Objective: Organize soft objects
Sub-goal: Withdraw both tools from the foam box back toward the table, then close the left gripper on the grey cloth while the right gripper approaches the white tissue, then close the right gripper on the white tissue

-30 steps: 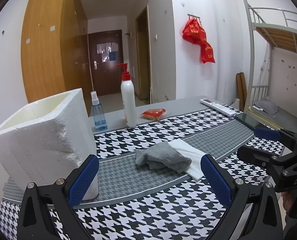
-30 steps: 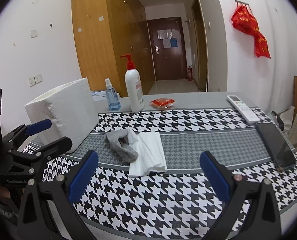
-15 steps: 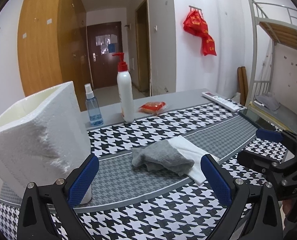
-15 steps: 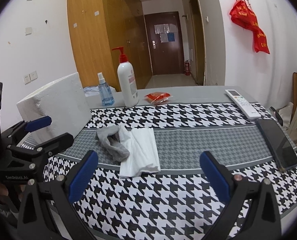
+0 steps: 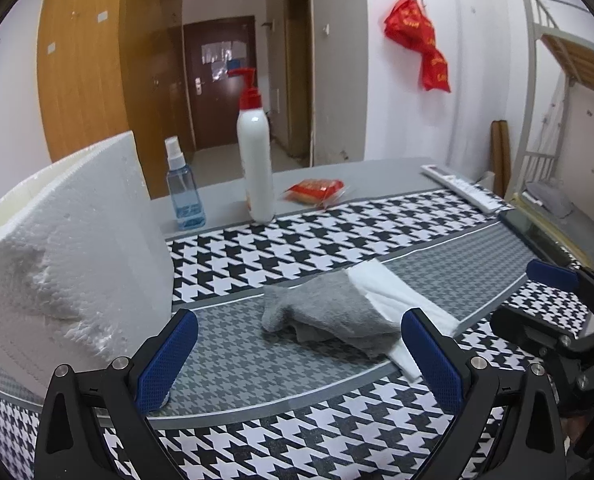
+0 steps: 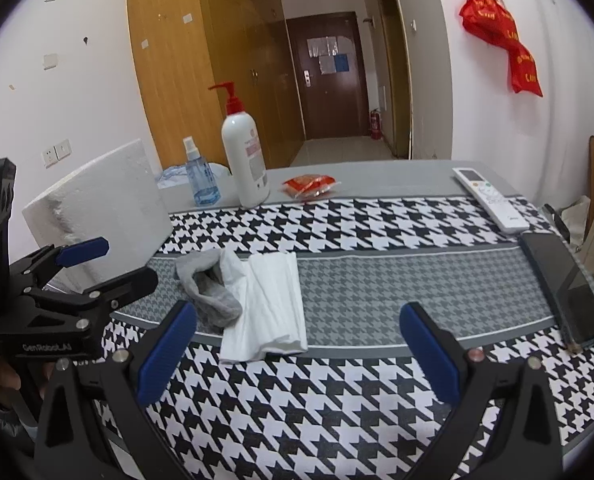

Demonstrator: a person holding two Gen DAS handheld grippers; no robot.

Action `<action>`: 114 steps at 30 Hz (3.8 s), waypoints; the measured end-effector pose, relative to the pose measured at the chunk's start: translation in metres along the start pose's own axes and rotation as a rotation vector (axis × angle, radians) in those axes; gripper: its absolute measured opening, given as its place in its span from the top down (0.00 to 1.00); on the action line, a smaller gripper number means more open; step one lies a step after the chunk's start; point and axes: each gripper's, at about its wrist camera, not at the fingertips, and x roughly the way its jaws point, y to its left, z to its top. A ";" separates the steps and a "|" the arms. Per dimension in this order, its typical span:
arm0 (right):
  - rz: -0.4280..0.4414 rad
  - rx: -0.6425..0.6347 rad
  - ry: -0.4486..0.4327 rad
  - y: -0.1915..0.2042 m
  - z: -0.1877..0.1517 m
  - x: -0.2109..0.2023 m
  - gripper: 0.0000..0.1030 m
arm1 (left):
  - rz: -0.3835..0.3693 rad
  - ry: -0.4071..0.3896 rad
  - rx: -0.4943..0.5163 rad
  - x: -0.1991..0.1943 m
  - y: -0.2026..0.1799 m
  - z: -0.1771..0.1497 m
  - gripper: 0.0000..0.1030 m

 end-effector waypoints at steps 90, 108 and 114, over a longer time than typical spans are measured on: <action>0.063 -0.202 0.239 0.019 0.007 0.072 0.02 | -0.062 0.166 -0.094 0.055 0.020 -0.007 0.89; 0.053 -0.256 0.301 0.026 0.003 0.083 0.64 | -0.091 0.144 -0.104 0.052 0.021 -0.008 0.89; 0.062 -0.208 0.296 0.016 0.007 0.082 0.90 | -0.089 0.125 -0.114 0.047 0.023 -0.009 0.89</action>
